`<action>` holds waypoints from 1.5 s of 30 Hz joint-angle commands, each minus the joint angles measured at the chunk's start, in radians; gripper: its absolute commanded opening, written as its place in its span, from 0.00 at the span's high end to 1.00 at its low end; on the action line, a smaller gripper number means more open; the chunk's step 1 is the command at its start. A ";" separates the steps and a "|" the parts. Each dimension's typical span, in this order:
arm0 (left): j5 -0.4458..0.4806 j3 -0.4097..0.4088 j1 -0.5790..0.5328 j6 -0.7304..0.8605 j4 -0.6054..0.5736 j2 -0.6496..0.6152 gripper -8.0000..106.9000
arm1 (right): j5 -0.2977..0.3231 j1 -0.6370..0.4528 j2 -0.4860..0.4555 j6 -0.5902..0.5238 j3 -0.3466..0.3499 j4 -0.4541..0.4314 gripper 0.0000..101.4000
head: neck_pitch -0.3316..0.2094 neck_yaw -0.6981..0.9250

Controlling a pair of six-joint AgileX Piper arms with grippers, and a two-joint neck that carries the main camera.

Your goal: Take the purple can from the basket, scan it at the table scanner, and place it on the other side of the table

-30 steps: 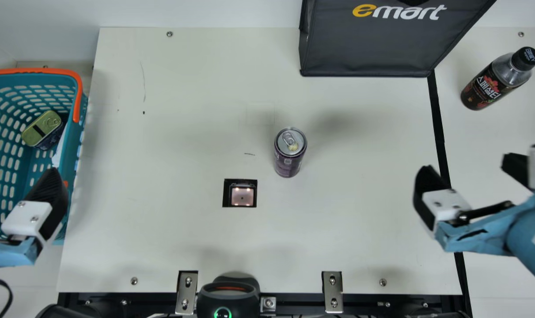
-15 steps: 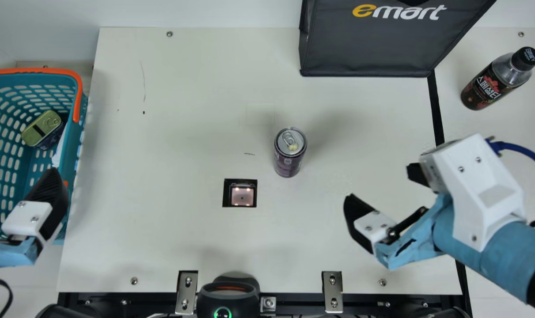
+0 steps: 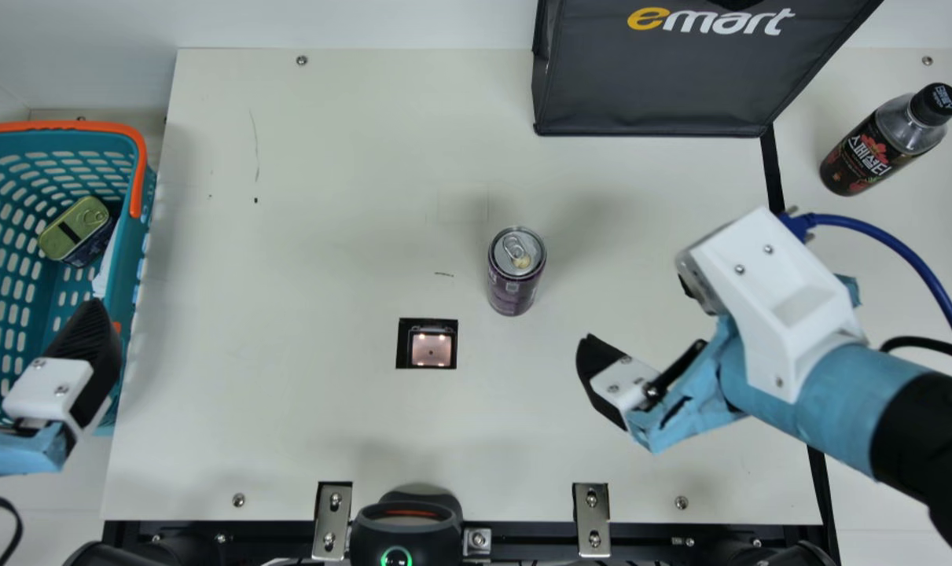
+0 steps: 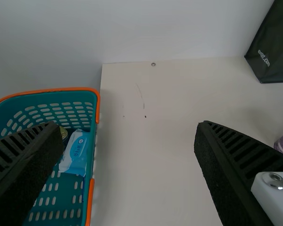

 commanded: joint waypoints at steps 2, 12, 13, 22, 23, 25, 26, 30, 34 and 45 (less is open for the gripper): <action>0.000 0.000 0.000 0.000 0.000 0.000 0.15 | -0.030 0.077 0.031 0.056 0.001 -0.048 0.06 | -0.029 0.003; 0.000 0.000 0.000 0.000 0.000 0.000 0.15 | -0.099 0.214 0.116 0.185 -0.007 -0.119 0.06 | -0.029 0.003; 0.000 0.000 0.000 0.000 0.000 0.000 0.15 | -0.106 0.223 0.123 0.196 -0.007 -0.125 0.06 | -0.029 0.003; 0.000 0.000 0.000 0.000 -0.002 0.000 0.15 | -0.171 0.289 0.182 0.318 -0.003 -0.214 0.06 | -0.029 0.003; 0.000 0.000 0.000 0.000 -0.002 0.000 0.15 | -0.178 0.296 0.189 0.336 -0.002 -0.227 0.06 | -0.029 0.003; 0.000 0.000 0.000 0.000 -0.002 0.000 0.15 | -0.194 0.313 0.202 0.376 0.002 -0.256 0.06 | -0.029 0.003; 0.000 0.000 0.000 0.000 -0.002 0.000 0.15 | -0.202 0.321 0.208 0.395 0.004 -0.268 0.06 | -0.029 0.003; 0.000 0.000 0.000 0.000 -0.002 0.000 0.15 | -0.233 0.353 0.235 0.468 0.016 -0.312 0.06 | -0.029 0.003; 0.000 0.000 0.000 0.000 -0.002 0.000 0.15 | -0.261 0.377 0.260 0.526 0.028 -0.341 0.06 | -0.029 0.003; 0.000 0.000 0.000 0.000 -0.002 0.000 0.15 | -0.328 0.403 0.319 0.614 0.074 -0.406 0.06 | -0.029 0.003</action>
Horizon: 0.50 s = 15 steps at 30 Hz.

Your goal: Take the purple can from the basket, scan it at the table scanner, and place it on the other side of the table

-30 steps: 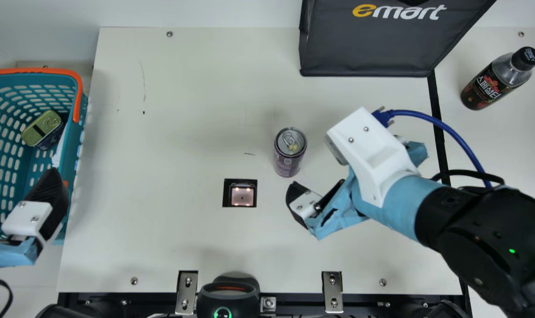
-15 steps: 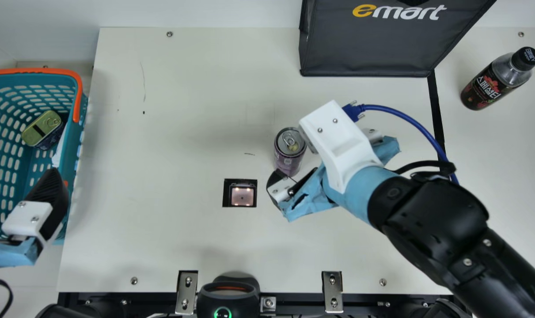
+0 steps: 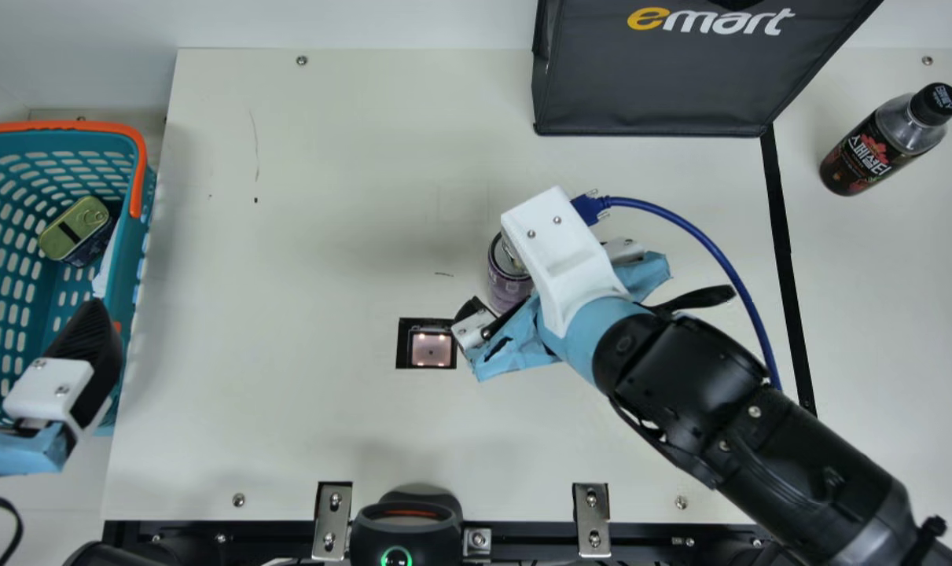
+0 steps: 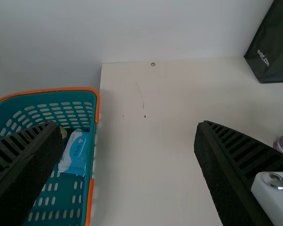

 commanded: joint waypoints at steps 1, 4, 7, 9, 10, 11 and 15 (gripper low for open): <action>0.000 0.000 0.000 0.000 0.000 0.000 0.15 | -0.014 -0.001 0.009 0.007 0.006 -0.006 0.06 | -0.029 0.002; 0.000 0.000 0.000 0.000 0.000 0.000 0.15 | -0.037 -0.005 0.026 0.017 0.016 -0.012 0.06 | -0.029 0.002; 0.000 0.000 0.000 0.000 0.000 0.000 0.15 | -0.060 -0.011 0.045 0.025 0.021 -0.019 0.06 | -0.029 0.002; 0.000 0.000 0.000 0.000 0.000 0.000 0.15 | -0.074 -0.015 0.058 0.031 0.023 -0.029 0.06 | -0.029 0.002; 0.000 0.000 0.000 0.000 0.000 0.000 0.15 | -0.081 -0.017 0.064 0.034 0.024 -0.034 0.06 | -0.029 0.002; 0.000 0.000 0.000 0.000 0.000 0.000 0.15 | -0.087 -0.019 0.070 0.038 0.024 -0.039 0.06 | -0.029 0.002; 0.000 0.000 0.000 0.000 0.000 0.000 0.15 | -0.112 -0.029 0.095 0.050 0.022 -0.057 0.06 | -0.029 0.002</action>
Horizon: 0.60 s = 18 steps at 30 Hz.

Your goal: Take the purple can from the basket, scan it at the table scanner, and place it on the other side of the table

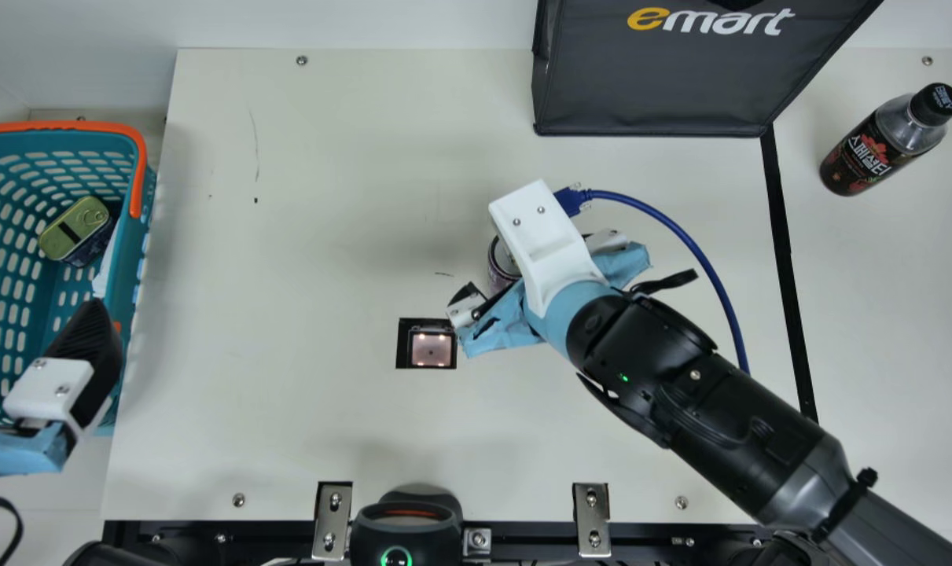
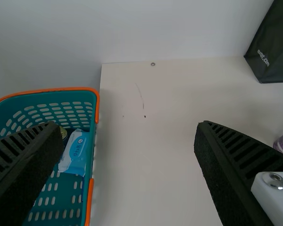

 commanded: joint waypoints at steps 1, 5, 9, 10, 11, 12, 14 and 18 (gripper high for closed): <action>0.000 0.000 0.000 0.000 0.000 0.000 0.15 | -0.009 -0.003 0.009 0.006 -0.002 -0.003 0.06 | -0.029 0.002; 0.000 0.000 0.000 0.000 0.000 0.000 0.15 | -0.027 -0.012 0.027 0.017 -0.005 -0.015 0.06 | -0.029 0.002; 0.000 0.000 0.000 0.000 0.000 0.000 0.15 | -0.039 -0.016 0.038 0.026 -0.006 -0.027 0.26 | -0.029 0.002; 0.000 0.000 0.000 0.000 0.000 0.000 0.15 | -0.042 -0.017 0.040 0.029 -0.006 -0.031 0.33 | -0.029 0.002; 0.000 0.000 0.000 0.000 0.000 0.000 0.15 | -0.045 -0.017 0.041 0.032 -0.006 -0.037 0.39 | -0.029 0.002; 0.000 0.000 0.000 0.000 0.000 0.000 0.15 | -0.047 -0.017 0.043 0.036 -0.005 -0.042 0.46 | -0.029 0.002; 0.000 0.000 0.000 0.000 0.000 0.000 0.15 | -0.049 -0.015 0.045 0.043 -0.005 -0.052 0.59 | -0.029 0.002; 0.000 0.000 0.000 0.000 0.000 0.000 0.15 | -0.047 -0.013 0.043 0.051 -0.011 -0.062 0.85 | -0.029 0.002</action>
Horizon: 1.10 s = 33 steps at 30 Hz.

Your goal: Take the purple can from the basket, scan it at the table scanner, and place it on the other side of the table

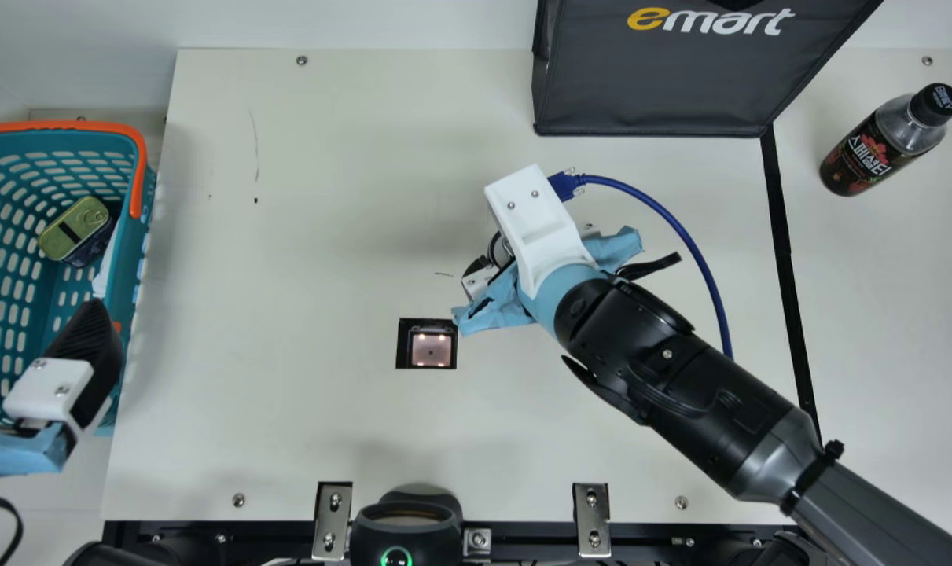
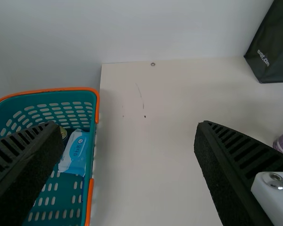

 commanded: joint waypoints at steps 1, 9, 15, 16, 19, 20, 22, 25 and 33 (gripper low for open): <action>0.000 0.000 0.000 0.000 0.000 0.000 0.15 | 0.007 0.001 -0.004 0.002 -0.007 -0.002 0.92 | -0.029 0.002; 0.000 0.000 0.000 0.000 0.000 0.000 0.15 | 0.081 -0.013 -0.019 -0.024 -0.080 0.021 1.00 | -0.029 0.002; 0.000 0.000 0.000 0.000 0.000 0.000 0.15 | 0.152 -0.032 -0.027 -0.060 -0.159 0.059 1.00 | -0.029 0.002; 0.000 0.000 0.000 0.000 0.000 0.000 0.15 | 0.162 -0.035 -0.027 -0.065 -0.170 0.064 1.00 | -0.029 -0.022; 0.000 0.000 0.000 0.000 0.000 0.000 0.15 | 0.180 -0.065 -0.029 -0.076 -0.188 0.085 1.00 | -0.029 -0.092; 0.000 0.000 0.000 0.000 0.000 0.000 0.15 | 0.183 -0.082 -0.032 -0.080 -0.188 0.095 1.00 | -0.029 -0.115; 0.000 0.000 0.000 0.000 0.000 0.000 0.15 | 0.183 -0.125 -0.043 -0.091 -0.179 0.115 1.00 | -0.029 -0.162; 0.000 0.000 0.000 0.000 0.000 0.000 0.15 | 0.176 -0.208 -0.070 -0.114 -0.149 0.149 1.00 | -0.029 -0.231; 0.000 0.000 0.000 0.000 0.000 0.000 0.15 | 0.154 -0.478 -0.150 -0.239 -0.059 0.248 1.00 | -0.029 -0.347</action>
